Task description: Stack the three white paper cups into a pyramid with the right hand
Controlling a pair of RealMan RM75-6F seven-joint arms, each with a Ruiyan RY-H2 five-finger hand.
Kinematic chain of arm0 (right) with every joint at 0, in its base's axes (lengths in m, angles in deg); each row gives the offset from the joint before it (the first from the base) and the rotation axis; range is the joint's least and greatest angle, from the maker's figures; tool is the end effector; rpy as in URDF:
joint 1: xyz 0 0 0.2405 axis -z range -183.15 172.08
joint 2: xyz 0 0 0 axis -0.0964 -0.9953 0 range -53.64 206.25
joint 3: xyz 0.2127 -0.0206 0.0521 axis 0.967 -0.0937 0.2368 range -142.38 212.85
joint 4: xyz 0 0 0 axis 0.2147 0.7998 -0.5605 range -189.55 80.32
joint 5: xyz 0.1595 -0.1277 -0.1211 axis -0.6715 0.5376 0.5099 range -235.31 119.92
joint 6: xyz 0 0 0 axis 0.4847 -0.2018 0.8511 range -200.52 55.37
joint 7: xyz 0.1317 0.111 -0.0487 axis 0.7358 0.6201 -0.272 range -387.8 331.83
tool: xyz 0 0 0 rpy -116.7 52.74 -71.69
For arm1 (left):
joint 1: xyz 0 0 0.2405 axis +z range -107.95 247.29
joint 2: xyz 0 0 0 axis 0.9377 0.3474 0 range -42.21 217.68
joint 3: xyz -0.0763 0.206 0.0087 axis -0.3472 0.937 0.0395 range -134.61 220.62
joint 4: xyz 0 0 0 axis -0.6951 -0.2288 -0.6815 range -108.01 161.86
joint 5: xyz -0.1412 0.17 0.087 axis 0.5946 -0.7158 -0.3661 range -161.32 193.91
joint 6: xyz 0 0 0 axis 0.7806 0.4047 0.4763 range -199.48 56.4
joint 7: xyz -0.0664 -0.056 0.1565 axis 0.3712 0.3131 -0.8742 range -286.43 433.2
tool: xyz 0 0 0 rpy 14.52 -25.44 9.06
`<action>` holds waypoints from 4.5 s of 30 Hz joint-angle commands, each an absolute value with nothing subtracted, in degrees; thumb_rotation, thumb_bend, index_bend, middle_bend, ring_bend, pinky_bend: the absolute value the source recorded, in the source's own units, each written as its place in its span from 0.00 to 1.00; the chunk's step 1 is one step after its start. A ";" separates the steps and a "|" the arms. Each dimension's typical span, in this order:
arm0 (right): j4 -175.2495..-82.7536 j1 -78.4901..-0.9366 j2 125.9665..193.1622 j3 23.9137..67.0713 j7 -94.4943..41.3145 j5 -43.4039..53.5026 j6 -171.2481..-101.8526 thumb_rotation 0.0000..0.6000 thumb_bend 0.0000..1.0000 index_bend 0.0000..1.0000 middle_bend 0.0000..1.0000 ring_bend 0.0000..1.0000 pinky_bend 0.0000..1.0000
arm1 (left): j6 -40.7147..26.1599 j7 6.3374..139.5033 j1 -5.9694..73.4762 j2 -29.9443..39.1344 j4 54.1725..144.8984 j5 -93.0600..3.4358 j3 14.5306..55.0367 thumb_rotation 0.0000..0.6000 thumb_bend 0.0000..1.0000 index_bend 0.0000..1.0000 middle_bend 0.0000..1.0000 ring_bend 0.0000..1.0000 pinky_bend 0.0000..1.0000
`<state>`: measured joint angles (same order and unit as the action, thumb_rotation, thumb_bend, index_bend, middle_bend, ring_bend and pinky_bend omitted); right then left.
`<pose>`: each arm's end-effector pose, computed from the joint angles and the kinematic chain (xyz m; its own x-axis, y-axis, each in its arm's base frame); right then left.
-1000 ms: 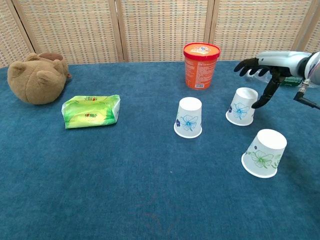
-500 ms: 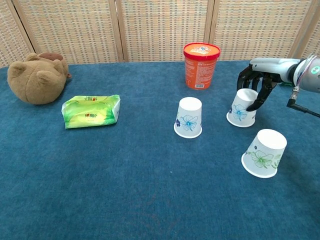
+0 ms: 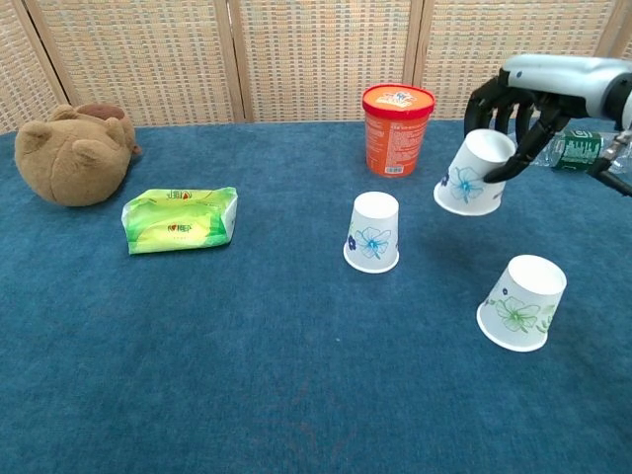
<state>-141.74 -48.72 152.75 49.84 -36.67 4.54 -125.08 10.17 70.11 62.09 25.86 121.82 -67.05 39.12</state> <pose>-0.1239 -0.4017 0.0200 0.3436 -0.2041 0.9167 -0.9139 -0.2973 0.2763 -0.2824 0.2328 0.1213 0.4373 0.0249 0.8990 0.8993 -0.0134 -0.4371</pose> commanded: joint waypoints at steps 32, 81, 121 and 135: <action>-152.29 -51.15 157.33 41.37 -61.30 13.38 -123.59 1.00 0.33 0.51 0.57 0.48 0.19 | 12.43 72.59 62.94 27.26 122.36 -70.31 40.53 1.00 0.07 0.00 0.00 0.00 0.00; -164.18 -51.70 147.53 44.70 -55.79 8.97 -129.56 1.00 0.12 0.12 0.11 0.06 0.01 | 12.18 72.71 62.72 27.28 122.41 -70.43 40.74 1.00 0.07 0.00 0.00 0.00 0.00; -132.27 -63.32 168.36 48.22 -49.01 -10.88 -118.50 1.00 0.34 0.48 0.57 0.47 0.48 | 9.83 74.67 61.77 27.66 121.49 -66.94 39.49 1.00 0.07 0.00 0.00 0.00 0.00; -153.79 -57.19 152.49 50.25 -46.84 -4.57 -126.98 1.00 0.34 0.48 0.57 0.47 0.49 | 11.50 73.40 62.32 27.55 122.15 -68.77 40.09 1.00 0.07 0.00 0.00 0.00 0.00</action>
